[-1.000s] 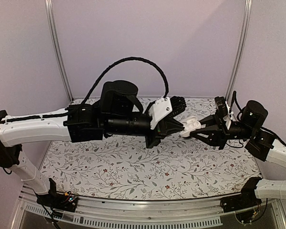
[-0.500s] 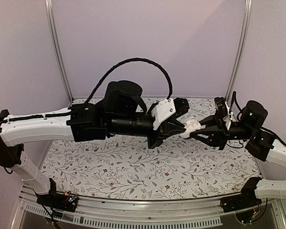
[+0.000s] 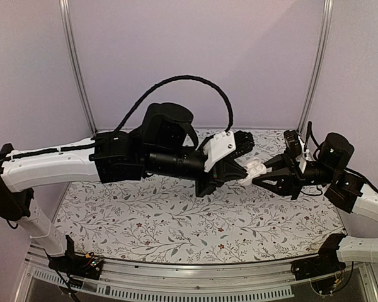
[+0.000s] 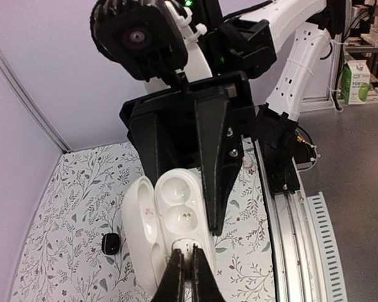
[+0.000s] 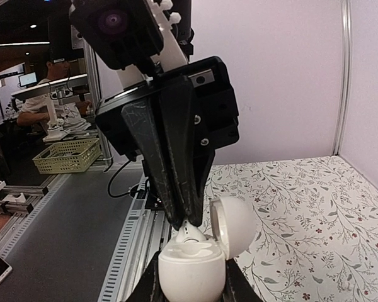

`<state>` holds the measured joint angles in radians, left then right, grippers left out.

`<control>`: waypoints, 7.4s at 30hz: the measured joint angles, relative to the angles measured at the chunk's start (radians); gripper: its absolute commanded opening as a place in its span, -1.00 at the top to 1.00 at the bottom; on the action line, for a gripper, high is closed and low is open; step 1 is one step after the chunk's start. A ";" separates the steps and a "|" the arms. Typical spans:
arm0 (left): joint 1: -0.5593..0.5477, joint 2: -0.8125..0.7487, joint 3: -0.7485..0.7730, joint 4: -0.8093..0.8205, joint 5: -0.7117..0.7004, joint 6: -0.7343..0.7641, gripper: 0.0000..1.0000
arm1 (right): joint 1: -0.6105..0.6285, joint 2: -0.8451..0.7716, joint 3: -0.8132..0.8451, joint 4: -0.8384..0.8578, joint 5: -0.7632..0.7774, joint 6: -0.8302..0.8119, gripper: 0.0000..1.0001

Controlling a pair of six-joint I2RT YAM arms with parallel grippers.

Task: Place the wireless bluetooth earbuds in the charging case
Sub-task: Adjust the left earbud in the left side groove of the charging case, then pick up the right earbud from the center of the board, then insert the right earbud into the right side groove of the charging case.

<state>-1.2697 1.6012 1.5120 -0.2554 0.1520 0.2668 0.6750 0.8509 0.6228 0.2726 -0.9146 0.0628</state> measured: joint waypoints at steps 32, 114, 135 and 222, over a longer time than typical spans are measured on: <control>0.300 -0.130 -0.137 0.027 -0.105 -0.099 0.31 | 0.011 -0.013 -0.036 0.006 0.233 0.066 1.00; 0.557 0.830 0.420 -0.229 0.136 -0.165 0.59 | -0.010 -0.024 -0.076 -0.034 0.337 0.082 1.00; 0.532 0.842 0.459 -0.282 0.173 -0.124 1.00 | -0.010 -0.024 -0.076 -0.048 0.339 0.075 1.00; 0.042 0.061 0.056 0.008 0.132 -0.079 0.99 | 0.024 0.046 0.072 -0.186 0.000 -0.112 1.00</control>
<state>-1.2282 1.6619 1.5681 -0.2478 0.2840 0.1879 0.6994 0.8967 0.6949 0.0864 -0.9150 -0.0494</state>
